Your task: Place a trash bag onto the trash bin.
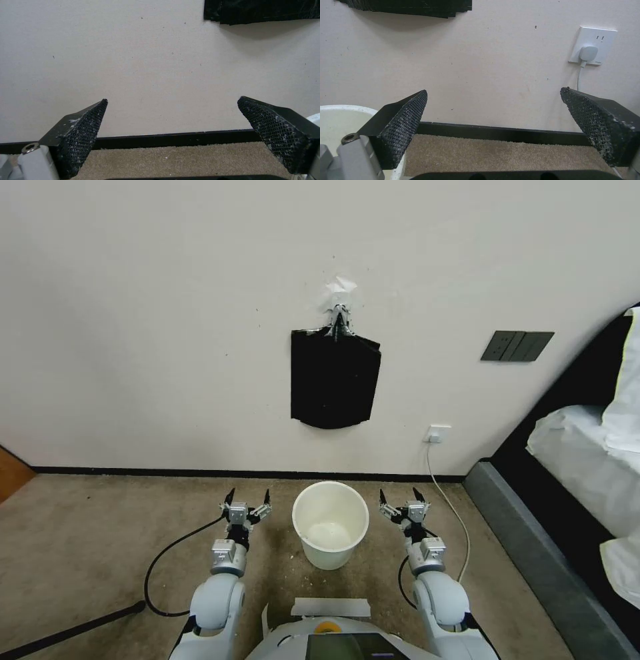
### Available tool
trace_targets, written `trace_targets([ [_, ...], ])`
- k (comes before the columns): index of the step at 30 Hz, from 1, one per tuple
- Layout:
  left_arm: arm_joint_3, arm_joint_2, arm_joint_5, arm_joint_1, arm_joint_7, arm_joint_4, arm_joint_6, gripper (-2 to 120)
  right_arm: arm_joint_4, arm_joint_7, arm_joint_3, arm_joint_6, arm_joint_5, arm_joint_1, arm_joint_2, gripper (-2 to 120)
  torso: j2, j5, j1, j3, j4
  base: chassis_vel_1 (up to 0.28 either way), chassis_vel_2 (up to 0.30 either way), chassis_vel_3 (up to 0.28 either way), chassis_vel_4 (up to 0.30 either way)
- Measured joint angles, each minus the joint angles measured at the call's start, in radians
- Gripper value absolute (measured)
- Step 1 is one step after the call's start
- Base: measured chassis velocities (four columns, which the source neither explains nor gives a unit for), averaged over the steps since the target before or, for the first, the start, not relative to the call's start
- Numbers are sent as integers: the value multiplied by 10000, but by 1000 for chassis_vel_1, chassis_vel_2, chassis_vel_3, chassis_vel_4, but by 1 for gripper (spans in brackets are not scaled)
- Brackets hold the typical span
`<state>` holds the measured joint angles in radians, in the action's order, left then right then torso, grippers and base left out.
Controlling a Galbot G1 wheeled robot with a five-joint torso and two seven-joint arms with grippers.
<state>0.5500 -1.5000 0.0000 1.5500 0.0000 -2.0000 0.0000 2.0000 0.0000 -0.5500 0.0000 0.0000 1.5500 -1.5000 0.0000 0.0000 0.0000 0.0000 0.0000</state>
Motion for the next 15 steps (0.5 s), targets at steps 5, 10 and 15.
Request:
trace_targets([
  [5, 0, 0, 0, 0, 0, 0, 0, 100, 0, 0, 0, 0, 0, 0, 0, 100, 0, 0, 0, 0, 0, 0, 0, 0, 0],
  [10, 0, 0, 0, 0, 0, 0, 0, 100, 0, 0, 0, 0, 0, 0, 0, 100, 0, 0, 0, 0, 0, 0, 0, 0, 0],
  [15, 0, 0, 0, 0, 0, 0, 0, 100, 0, 0, 0, 0, 0, 0, 0, 100, 0, 0, 0, 0, 0, 0, 0, 0, 0],
])
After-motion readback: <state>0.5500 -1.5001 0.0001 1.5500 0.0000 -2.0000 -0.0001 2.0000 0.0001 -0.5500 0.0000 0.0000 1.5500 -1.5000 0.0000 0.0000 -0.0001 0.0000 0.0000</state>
